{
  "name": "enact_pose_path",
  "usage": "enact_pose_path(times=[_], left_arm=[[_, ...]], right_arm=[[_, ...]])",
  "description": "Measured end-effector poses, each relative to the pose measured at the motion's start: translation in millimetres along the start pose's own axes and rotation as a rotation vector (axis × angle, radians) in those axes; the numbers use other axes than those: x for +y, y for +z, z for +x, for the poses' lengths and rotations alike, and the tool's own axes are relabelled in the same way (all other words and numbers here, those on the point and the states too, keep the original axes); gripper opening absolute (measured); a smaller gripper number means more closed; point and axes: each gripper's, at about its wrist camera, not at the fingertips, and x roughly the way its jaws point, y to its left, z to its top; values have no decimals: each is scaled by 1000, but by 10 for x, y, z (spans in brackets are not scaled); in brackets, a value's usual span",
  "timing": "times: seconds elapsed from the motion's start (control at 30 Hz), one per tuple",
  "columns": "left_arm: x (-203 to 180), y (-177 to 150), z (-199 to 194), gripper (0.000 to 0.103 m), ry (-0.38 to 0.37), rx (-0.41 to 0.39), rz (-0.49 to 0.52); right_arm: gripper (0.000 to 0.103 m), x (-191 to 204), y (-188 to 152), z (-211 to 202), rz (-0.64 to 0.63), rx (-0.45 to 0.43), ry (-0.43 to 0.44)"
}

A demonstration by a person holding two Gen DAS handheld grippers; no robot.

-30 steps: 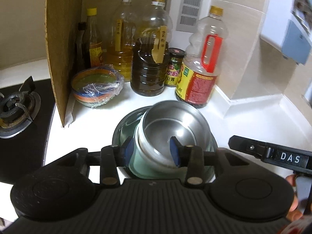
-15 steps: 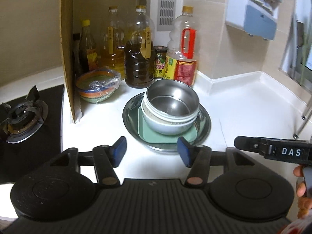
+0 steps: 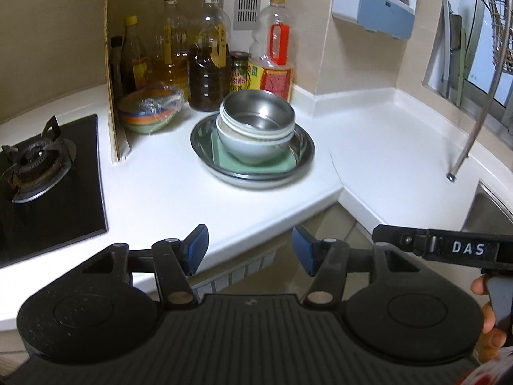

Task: Organize plates and bowls
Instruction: 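Withdraw both grippers back from the stacked dishes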

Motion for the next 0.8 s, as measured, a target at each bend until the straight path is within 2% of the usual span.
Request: enact_pose_path(times=[0.4, 0.8], left_arm=[[-277, -244, -76, 56, -2, 68, -55], [-602, -414, -127, 55, 0, 96, -81]], right_arm=[[57, -134, -122, -171, -73, 61, 3], [57, -311, -213, -371, -160, 105, 2]])
